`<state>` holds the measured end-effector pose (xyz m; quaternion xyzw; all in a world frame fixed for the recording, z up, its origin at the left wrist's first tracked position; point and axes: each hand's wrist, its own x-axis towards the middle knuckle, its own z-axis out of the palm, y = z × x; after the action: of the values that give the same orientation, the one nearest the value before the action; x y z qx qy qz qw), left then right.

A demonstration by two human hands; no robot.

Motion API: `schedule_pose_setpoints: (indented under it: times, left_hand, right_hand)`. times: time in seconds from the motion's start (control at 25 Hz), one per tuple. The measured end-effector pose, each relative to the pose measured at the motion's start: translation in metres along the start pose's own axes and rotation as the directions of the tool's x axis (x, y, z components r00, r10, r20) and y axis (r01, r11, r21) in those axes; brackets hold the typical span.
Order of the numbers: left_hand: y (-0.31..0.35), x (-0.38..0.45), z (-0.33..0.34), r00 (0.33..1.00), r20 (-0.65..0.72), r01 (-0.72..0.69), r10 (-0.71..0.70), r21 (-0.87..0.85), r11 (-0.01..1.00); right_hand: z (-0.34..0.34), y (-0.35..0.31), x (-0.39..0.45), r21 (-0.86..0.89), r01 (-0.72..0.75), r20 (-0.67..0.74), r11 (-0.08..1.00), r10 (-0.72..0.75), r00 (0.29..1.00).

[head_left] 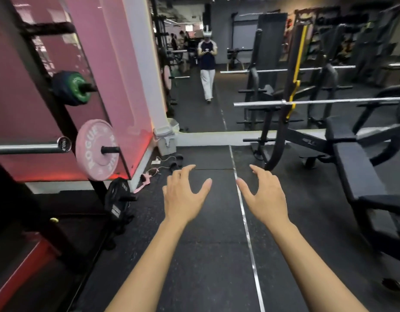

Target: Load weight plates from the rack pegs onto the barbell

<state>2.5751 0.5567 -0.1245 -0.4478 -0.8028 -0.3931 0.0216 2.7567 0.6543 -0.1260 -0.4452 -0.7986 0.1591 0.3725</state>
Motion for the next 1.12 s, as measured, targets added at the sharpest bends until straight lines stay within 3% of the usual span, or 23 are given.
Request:
schedule_pose_setpoints:
  times: [0.2, 0.32, 0.76, 1.12]
  left_hand:
    - [-0.025, 0.116, 0.035, 0.997, -0.053, 0.061, -0.061, -0.002, 0.998]
    - [-0.037, 0.183, 0.049, 0.993, -0.093, 0.073, -0.072, 0.006, 0.997]
    - [-0.102, 0.367, 0.112, 0.948, -0.252, 0.234, -0.195, 0.130, 0.964]
    - [-0.168, 0.473, 0.123, 0.808, -0.437, 0.502, -0.395, 0.161, 0.850]
  right_hand:
    - [0.066, -0.001, 0.123, -0.033, 0.076, 0.065, 0.997, -0.074, 0.995]
    - [0.098, -0.007, 0.194, 0.008, 0.105, 0.044, 0.994, -0.105, 0.993]
    - [0.254, 0.009, 0.408, 0.180, 0.257, 0.184, 0.949, -0.290, 0.939]
    - [0.384, -0.045, 0.563, 0.374, 0.445, 0.275, 0.813, -0.556, 0.784]
